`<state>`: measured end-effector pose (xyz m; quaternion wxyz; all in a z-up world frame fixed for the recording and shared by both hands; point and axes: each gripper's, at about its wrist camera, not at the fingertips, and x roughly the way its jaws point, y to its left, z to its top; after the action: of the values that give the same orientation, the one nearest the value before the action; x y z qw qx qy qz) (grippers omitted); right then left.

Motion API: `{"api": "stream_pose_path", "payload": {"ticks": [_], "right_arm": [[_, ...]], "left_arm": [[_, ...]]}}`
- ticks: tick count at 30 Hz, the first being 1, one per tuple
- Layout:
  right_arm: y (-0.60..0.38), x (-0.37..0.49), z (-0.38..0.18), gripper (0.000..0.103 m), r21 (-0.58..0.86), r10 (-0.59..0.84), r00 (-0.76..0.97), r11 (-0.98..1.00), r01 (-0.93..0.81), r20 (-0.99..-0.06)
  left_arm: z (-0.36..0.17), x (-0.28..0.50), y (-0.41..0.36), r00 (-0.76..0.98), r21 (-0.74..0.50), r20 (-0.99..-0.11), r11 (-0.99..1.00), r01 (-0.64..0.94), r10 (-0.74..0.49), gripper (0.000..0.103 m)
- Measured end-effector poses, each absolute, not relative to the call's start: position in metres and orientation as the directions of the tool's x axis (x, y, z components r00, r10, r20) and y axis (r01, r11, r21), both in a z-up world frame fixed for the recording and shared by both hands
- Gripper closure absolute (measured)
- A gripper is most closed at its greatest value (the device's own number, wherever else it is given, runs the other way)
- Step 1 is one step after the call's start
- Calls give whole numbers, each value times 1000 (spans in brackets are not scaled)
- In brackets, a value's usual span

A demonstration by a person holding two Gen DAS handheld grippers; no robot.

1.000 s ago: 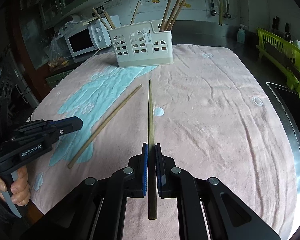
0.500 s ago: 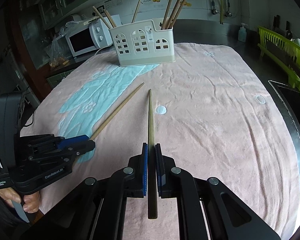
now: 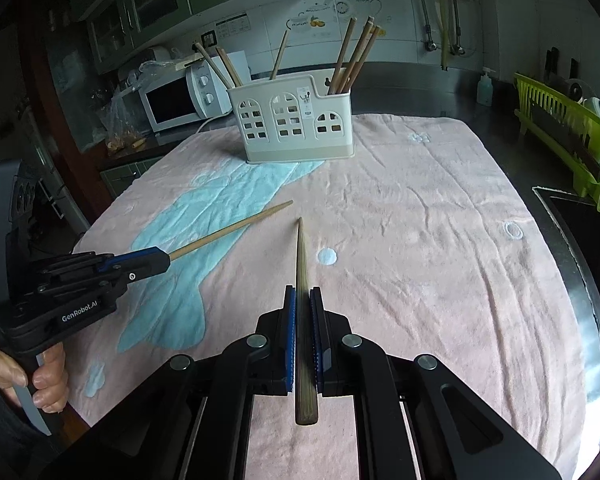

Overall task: Organize utensils
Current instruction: 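Lift both held chopsticks upright and carry them over the white holder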

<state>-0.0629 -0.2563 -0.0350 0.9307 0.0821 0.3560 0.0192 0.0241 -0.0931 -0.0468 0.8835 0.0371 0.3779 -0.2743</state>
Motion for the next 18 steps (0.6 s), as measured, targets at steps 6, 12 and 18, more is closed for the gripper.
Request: {"api": "stream_pose_path", "payload": {"ticks": [6,12,18], "right_arm": [[-257,-55,-9,96,157,88,787,988,11,-611],[-263,-32,16,96,149,104,804,989,-20,-586],[-270,0,48,96,134,134,808,989,-69,-573]], "left_arm": [[-25,33,-91,609,-149,-629,844,516,-483,97],[-11,49,-92,620,-157,-610,842,516,-493,97],[14,74,-92,642,-162,-582,844,511,-500,97]]}}
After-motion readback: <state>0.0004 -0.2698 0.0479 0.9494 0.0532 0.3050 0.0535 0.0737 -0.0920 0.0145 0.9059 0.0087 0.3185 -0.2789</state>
